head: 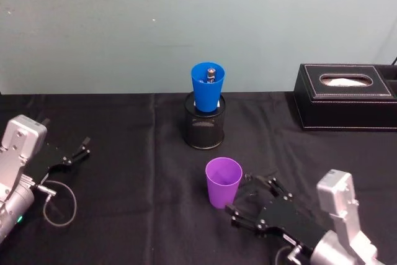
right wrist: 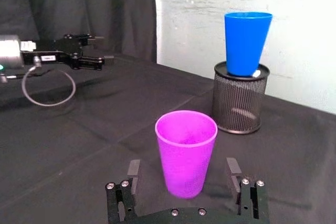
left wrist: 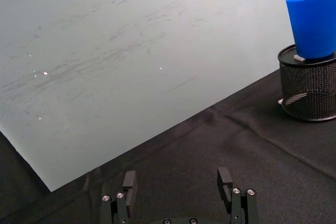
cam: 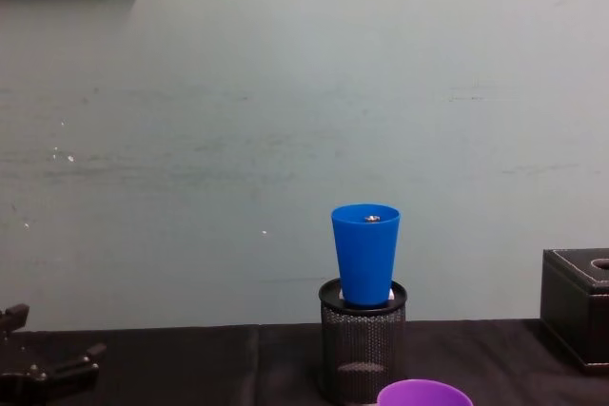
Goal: Pick up one cup with a gripper and tap it against the other cup.
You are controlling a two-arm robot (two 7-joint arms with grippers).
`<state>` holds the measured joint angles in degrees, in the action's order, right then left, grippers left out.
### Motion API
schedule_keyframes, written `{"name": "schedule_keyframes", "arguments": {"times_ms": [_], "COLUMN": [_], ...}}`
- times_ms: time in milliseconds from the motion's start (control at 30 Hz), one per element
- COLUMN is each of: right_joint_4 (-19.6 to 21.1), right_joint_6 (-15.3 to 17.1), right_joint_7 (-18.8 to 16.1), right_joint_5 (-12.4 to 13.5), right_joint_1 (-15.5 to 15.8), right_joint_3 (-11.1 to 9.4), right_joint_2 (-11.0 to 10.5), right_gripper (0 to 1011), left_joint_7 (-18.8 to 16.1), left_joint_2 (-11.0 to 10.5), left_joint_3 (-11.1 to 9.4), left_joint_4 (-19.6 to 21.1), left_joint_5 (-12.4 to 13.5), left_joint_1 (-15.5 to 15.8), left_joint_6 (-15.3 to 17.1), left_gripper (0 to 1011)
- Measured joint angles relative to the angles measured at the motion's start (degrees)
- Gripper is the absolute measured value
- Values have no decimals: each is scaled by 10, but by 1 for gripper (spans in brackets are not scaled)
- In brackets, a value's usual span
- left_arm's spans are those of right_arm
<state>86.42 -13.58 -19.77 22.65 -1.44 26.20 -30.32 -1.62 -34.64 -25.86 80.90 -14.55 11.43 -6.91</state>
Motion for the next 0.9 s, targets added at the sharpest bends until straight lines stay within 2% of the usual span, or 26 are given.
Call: {"name": "schedule_keyframes", "arguments": {"times_ms": [100,333,900], "right_joint_4": [-13,-41,-110], "right_joint_6": [2,6,9], "right_joint_7": [6,9,-13], "right_joint_5": [-20,-45,-65], "right_joint_1": [-15,-45,-95], "right_joint_3": [3,6,6], "right_joint_2": [12,38,94], "right_gripper": [1003,1003,1003], "left_joint_7": [0,0,0], "left_joint_2": [0,0,0], "left_joint_3": [0,0,0], "left_joint_4": [0,0,0], "left_joint_5": [0,0,0], "left_joint_1": [0,0,0], "left_joint_6": [0,0,0], "left_gripper": [1000,1000,1000]}}
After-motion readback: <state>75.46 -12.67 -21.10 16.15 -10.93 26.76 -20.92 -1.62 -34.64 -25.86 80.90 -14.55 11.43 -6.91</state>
